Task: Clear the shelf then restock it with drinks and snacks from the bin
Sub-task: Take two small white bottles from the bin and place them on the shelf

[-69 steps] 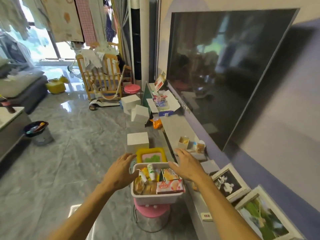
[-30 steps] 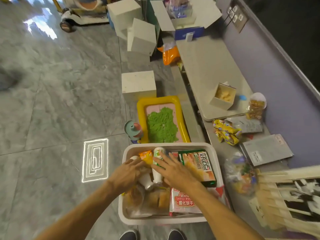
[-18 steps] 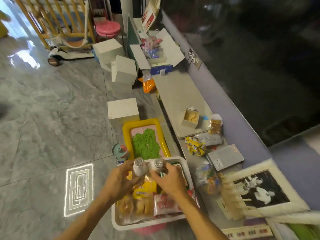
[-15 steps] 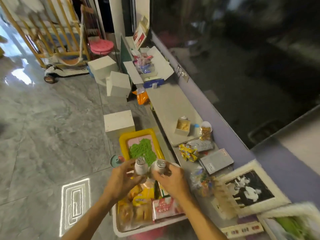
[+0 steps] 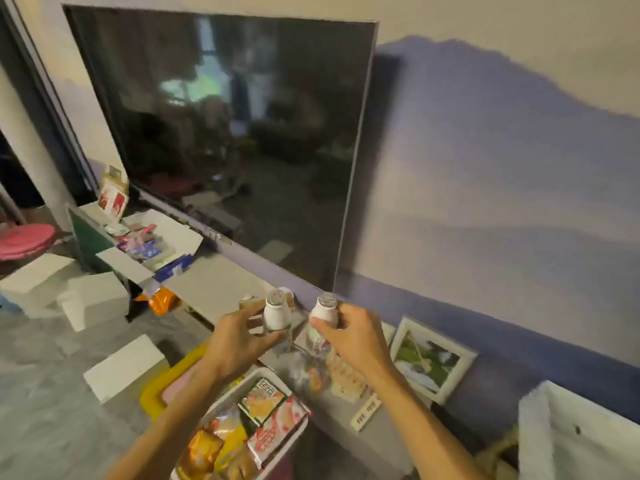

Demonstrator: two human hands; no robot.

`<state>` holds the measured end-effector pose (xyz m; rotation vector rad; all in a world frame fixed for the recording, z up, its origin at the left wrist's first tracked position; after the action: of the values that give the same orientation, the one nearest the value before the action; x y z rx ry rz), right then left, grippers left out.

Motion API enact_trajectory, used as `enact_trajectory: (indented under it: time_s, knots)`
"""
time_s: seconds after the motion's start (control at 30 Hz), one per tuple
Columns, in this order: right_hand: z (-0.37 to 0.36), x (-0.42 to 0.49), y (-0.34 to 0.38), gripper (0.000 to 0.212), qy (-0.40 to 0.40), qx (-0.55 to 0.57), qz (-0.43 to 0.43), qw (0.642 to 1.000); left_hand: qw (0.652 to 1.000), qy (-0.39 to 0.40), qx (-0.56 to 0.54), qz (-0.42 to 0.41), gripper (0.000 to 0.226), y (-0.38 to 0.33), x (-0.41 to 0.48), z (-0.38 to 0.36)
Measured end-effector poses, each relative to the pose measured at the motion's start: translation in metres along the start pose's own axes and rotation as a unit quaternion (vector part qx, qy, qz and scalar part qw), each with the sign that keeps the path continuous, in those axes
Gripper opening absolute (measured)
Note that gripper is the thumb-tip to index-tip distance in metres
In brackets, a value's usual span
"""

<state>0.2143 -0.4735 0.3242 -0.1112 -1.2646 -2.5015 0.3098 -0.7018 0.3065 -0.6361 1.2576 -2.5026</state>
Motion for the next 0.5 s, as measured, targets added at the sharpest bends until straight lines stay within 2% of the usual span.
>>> enact_trajectory:
  time_s: [0.1, 0.23, 0.5]
  knots:
    - [0.075, -0.026, -0.010, 0.042, -0.073, -0.018, -0.006, 0.997, 0.998, 0.048, -0.007, -0.050, 0.051, -0.062, 0.002, -0.035]
    - [0.173, -0.074, -0.041, 0.044, -0.134, -0.030, -0.042, 0.990, 0.990, 0.102, -0.025, -0.097, 0.060, -0.141, -0.020, -0.100]
    - [0.362, -0.203, -0.128, 0.034, -0.230, -0.078, -0.104, 0.964, 0.961, 0.201, -0.087, -0.168, 0.062, -0.302, -0.148, -0.248]
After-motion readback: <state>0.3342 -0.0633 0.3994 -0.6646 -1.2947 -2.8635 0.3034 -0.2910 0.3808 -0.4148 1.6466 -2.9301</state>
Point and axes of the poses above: each hand's wrist, its own x-axis towards the middle knuckle, its own z-axis out of the back of the hand, y = z × x, the point moved 4 cm from there along x, towards the middle knuckle, and after that the axes turned 7 degrees about -y, right-handed, at the moved point
